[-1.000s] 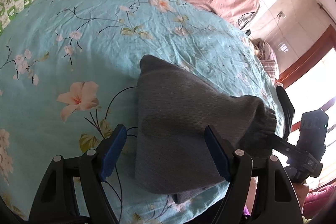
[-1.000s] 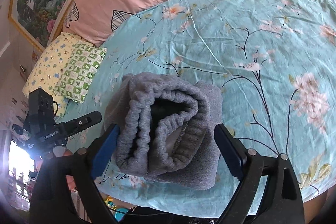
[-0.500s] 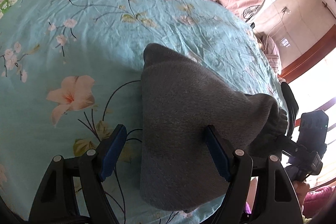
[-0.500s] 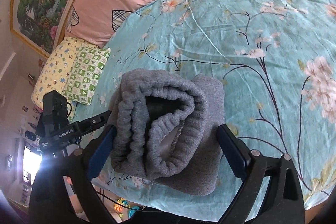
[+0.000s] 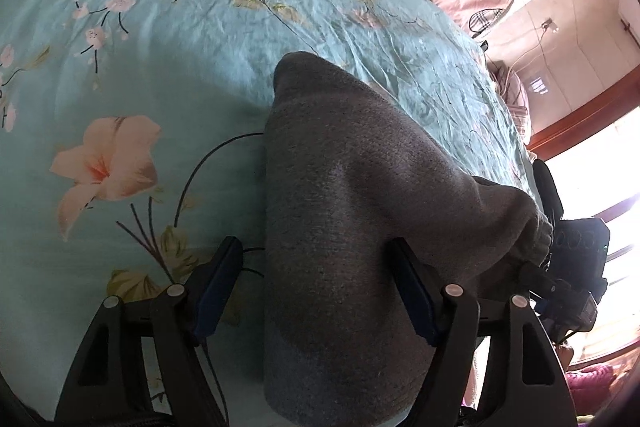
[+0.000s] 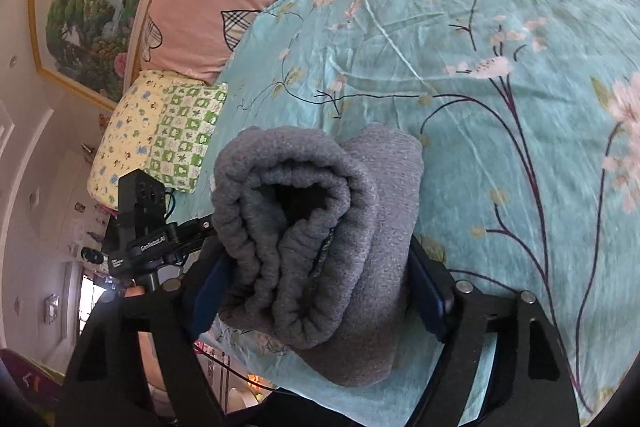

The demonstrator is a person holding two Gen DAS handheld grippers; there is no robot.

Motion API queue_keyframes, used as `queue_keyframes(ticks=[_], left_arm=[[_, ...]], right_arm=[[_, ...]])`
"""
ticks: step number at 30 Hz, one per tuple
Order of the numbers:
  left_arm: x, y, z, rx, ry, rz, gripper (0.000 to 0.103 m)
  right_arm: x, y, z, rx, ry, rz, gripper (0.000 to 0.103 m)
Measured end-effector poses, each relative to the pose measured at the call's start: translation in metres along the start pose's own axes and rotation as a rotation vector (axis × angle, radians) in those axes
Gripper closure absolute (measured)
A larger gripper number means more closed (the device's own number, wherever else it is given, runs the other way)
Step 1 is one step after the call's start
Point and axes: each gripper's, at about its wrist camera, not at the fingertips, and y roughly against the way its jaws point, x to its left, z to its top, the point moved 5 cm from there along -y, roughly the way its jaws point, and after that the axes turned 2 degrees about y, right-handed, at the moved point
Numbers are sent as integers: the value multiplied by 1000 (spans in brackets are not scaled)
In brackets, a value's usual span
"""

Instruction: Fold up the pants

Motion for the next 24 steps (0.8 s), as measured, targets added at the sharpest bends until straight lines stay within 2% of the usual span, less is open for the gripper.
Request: queue_keyframes(ticks=[3, 6, 10, 16, 24], left_arm=[[-3, -5, 0, 12, 10, -28, 44], [-5, -6, 1, 2, 23, -34, 47], [-12, -1, -1, -22, 13, -16, 58], [-23, 9, -3, -46, 11, 8, 74], [-43, 52, -2, -141, -32, 34, 77]], right_arm=[[1, 0, 0, -12, 17, 20, 27], [1, 0, 0, -17, 26, 27, 28], [2, 1, -1, -18, 36, 25, 28], [14, 3, 1, 0, 90, 28, 36], [31, 13, 12, -30, 137, 77, 41]])
